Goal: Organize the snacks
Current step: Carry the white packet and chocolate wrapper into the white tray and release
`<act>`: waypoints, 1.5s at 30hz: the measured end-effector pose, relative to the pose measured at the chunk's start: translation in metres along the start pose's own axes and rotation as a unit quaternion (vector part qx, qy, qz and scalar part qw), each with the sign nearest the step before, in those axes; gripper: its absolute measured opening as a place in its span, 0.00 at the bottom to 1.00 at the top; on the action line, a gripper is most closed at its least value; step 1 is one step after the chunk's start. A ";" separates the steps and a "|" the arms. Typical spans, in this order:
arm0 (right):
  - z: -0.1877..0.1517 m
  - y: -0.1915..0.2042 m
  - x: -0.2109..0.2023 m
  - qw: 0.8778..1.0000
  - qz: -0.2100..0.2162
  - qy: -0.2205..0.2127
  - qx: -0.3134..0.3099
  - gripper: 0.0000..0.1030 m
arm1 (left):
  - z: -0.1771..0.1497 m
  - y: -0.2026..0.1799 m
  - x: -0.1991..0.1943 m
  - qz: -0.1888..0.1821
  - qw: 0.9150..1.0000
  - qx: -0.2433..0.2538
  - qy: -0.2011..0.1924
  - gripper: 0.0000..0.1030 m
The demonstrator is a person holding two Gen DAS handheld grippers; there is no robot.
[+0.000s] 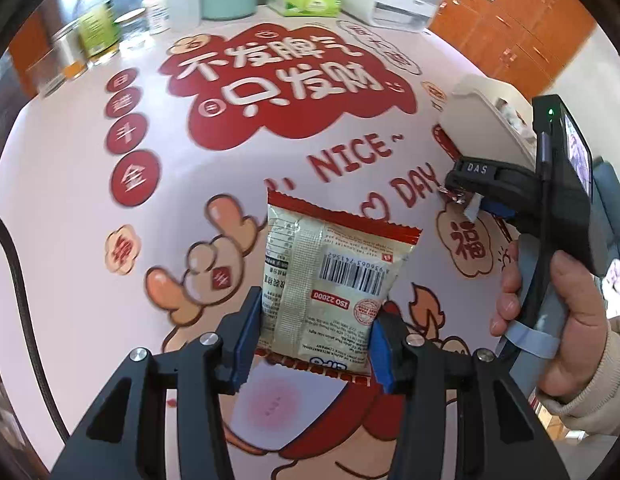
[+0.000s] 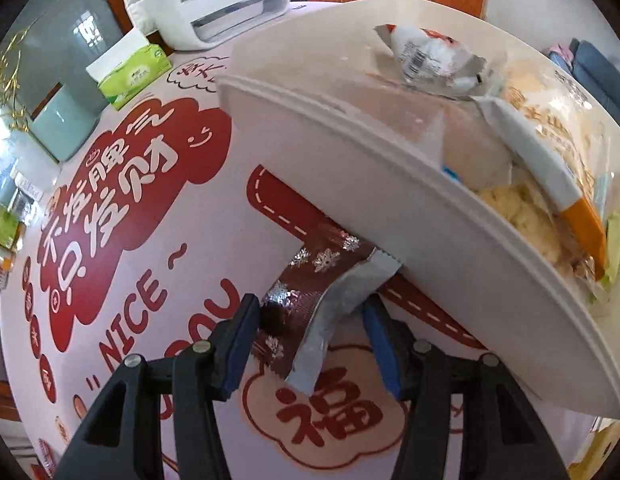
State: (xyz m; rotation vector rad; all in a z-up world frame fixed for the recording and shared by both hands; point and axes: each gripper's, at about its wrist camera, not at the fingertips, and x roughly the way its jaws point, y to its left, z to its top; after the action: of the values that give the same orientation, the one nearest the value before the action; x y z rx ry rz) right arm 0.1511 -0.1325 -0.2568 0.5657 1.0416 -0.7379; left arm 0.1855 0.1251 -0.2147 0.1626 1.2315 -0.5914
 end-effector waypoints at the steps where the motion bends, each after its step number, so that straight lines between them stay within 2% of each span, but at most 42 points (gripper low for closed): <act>1: 0.000 0.003 0.001 1.000 -0.007 -0.002 -0.011 0.48 | -0.002 0.003 -0.003 0.004 1.000 -0.005 -0.001 0.45; 2: -0.001 0.005 0.001 1.000 -0.007 -0.004 -0.022 0.42 | -0.003 0.004 -0.004 0.006 1.000 -0.008 -0.002 0.45; 5: -0.004 0.007 -0.002 0.999 0.010 -0.001 -0.047 0.35 | -0.006 0.006 -0.012 0.014 1.000 -0.016 -0.007 0.45; 10: -0.016 0.006 -0.015 0.994 0.040 0.018 -0.104 0.27 | -0.008 -0.003 -0.026 0.018 0.999 -0.021 -0.019 0.45; 14: -0.029 0.001 -0.033 0.985 0.082 0.037 -0.150 0.25 | -0.011 -0.021 -0.042 0.019 0.999 -0.016 -0.034 0.45; 19: -0.043 -0.014 -0.077 0.966 0.137 0.015 -0.220 0.24 | -0.011 -0.053 -0.060 0.009 0.999 -0.009 -0.050 0.45; 23: -0.040 -0.036 -0.120 0.950 0.172 -0.028 -0.260 0.24 | -0.004 -0.092 -0.069 -0.009 0.998 0.002 -0.060 0.45; 28: -0.016 -0.087 -0.163 0.943 0.195 -0.077 -0.258 0.24 | 0.019 -0.161 -0.080 -0.017 0.996 0.025 -0.078 0.45; 33: 0.028 -0.141 -0.188 0.941 0.202 -0.119 -0.245 0.24 | 0.052 -0.230 -0.088 -0.026 0.995 0.029 -0.091 0.45; 37: 0.066 -0.179 -0.198 0.939 0.210 -0.137 -0.233 0.24 | 0.083 -0.279 -0.088 -0.009 0.994 0.025 -0.102 0.46; 40: 0.097 -0.201 -0.203 0.934 0.214 -0.157 -0.240 0.25 | 0.104 -0.307 -0.085 -0.005 0.994 0.018 -0.108 0.46; 45: 0.137 -0.210 -0.201 0.925 0.211 -0.177 -0.263 0.25 | 0.138 -0.342 -0.077 0.020 0.992 0.010 -0.122 0.46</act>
State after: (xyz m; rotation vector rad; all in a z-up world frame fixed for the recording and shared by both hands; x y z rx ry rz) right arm 0.0035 -0.3110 -0.0334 0.1644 0.7002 -0.1493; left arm 0.1121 -0.1946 -0.0304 0.1278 0.9845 -0.5705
